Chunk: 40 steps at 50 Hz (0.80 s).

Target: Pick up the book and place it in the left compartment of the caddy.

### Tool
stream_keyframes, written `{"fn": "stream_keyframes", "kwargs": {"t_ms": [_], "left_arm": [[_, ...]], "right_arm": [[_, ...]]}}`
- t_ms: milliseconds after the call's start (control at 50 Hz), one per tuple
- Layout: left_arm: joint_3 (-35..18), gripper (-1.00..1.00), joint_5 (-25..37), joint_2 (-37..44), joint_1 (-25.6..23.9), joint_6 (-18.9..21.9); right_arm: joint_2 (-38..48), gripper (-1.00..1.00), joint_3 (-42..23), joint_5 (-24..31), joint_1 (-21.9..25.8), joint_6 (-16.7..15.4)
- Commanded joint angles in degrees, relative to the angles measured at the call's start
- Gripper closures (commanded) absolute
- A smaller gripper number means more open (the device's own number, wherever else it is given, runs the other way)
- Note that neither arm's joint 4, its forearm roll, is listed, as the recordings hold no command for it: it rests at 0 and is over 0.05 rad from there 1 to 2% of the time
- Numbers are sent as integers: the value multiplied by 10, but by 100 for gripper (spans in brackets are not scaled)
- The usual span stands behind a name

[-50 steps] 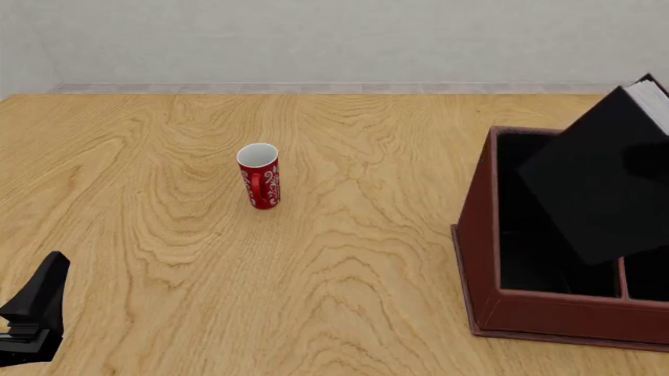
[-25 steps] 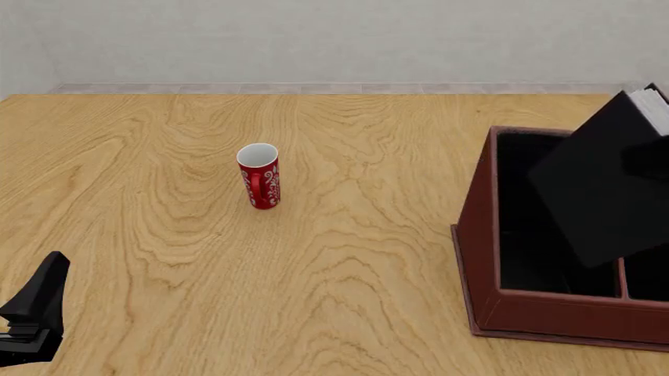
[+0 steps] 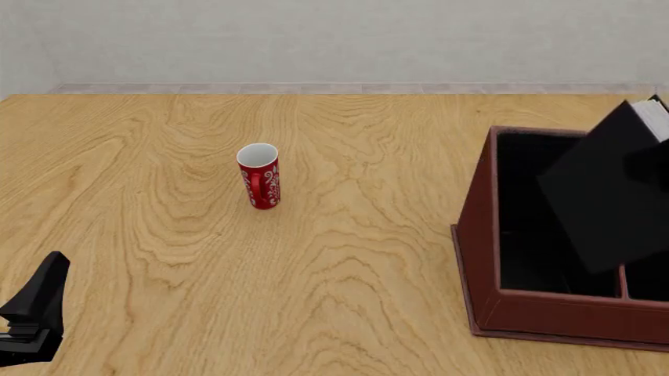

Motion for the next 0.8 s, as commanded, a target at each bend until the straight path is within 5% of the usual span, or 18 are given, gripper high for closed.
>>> {"fn": "stream_keyframes", "kwargs": {"t_ms": [20, 800], "left_arm": [[0, -100, 0, 0, 0, 0], [0, -100, 0, 0, 0, 0]], "right_arm": [[6, 100, 11, -8, -23, 7], [50, 100, 49, -58, -61, -9]]}}
